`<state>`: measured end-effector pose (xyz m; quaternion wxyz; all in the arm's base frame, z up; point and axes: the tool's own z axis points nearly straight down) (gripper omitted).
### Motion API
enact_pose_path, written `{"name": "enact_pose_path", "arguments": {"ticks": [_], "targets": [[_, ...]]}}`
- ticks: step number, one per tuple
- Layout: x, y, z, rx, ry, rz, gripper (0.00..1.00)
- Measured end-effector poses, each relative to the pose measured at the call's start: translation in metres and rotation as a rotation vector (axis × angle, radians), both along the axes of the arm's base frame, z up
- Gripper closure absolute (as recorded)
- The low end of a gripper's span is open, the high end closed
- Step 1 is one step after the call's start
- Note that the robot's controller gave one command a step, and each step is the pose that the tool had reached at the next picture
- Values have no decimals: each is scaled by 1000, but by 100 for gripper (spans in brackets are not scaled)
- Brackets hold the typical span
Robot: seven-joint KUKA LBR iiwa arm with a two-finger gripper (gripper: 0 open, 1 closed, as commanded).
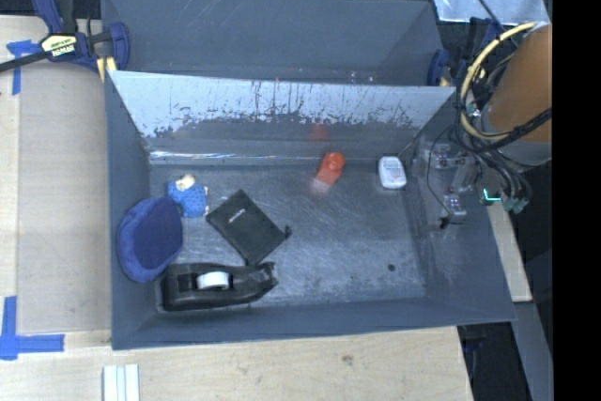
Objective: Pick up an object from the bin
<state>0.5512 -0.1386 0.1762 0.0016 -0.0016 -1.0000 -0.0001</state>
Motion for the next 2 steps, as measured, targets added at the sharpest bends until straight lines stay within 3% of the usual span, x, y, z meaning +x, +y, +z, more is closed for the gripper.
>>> {"name": "enact_pose_path", "arguments": {"ticks": [1, 2], "targets": [[19, 54, -98, 3, 1, -7, 0], [-20, -16, -107, 3, -3, 276, 0]]}}
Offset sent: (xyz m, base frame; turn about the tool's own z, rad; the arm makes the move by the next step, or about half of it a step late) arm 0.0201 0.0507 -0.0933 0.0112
